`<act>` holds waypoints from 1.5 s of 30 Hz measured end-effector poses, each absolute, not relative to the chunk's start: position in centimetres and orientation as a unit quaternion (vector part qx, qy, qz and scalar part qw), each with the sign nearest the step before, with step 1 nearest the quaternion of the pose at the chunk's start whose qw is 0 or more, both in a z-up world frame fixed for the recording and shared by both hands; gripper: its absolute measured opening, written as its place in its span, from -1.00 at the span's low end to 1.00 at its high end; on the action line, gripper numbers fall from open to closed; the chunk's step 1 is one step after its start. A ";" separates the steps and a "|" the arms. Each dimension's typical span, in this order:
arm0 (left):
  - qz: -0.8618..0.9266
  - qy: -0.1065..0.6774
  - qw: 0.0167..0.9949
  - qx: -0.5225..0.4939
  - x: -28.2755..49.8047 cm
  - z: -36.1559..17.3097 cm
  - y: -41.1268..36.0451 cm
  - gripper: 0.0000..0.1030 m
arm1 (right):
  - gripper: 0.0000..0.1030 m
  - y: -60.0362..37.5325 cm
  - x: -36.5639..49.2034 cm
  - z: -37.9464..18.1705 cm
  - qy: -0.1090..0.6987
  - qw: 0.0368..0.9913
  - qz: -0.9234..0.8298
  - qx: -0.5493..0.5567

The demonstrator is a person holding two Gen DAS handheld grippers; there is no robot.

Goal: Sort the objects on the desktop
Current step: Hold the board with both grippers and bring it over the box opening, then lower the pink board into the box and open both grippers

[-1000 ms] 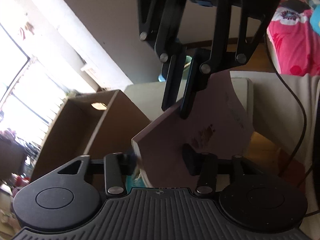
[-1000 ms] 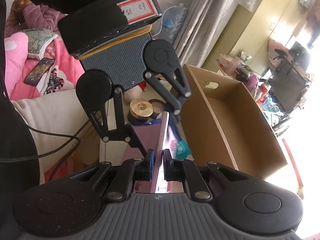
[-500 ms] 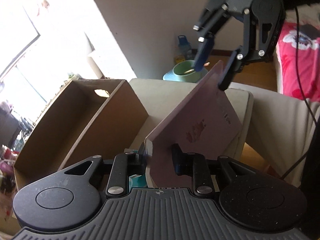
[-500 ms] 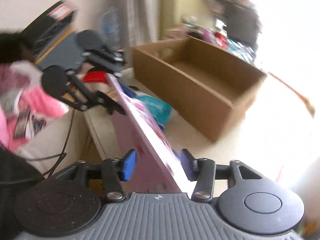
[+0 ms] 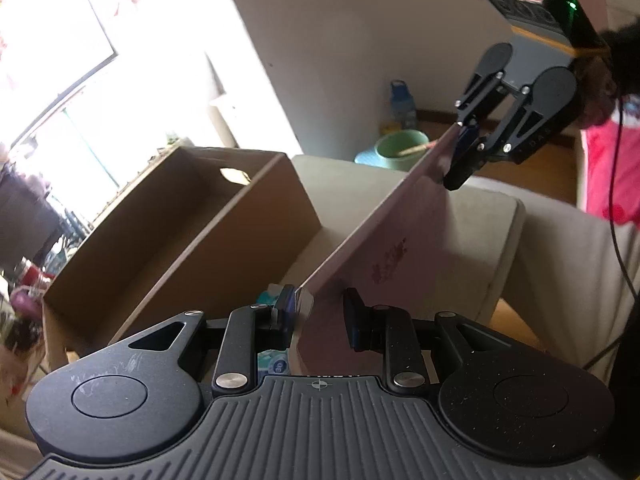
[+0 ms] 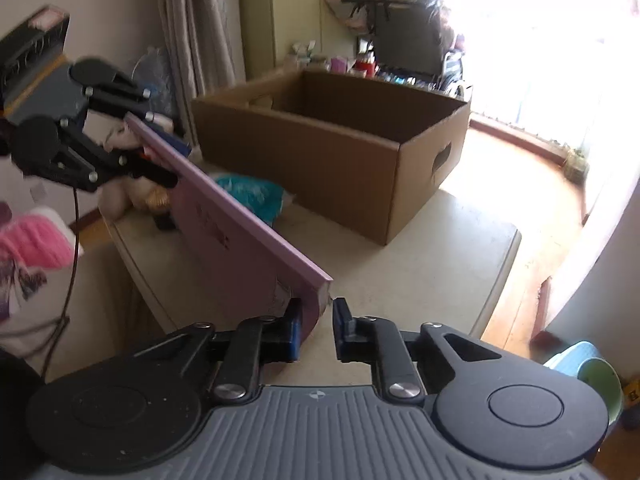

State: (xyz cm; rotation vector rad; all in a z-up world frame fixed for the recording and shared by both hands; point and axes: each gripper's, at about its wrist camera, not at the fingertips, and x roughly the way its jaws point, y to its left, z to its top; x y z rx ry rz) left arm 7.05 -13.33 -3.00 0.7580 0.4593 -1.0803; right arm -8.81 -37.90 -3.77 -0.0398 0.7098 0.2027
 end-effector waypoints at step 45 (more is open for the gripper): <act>-0.353 0.161 0.883 0.265 24.0 1.0 -14.6 -0.57 | -0.66 -43.5 16.7 4.1 0.290 0.951 0.103 -0.030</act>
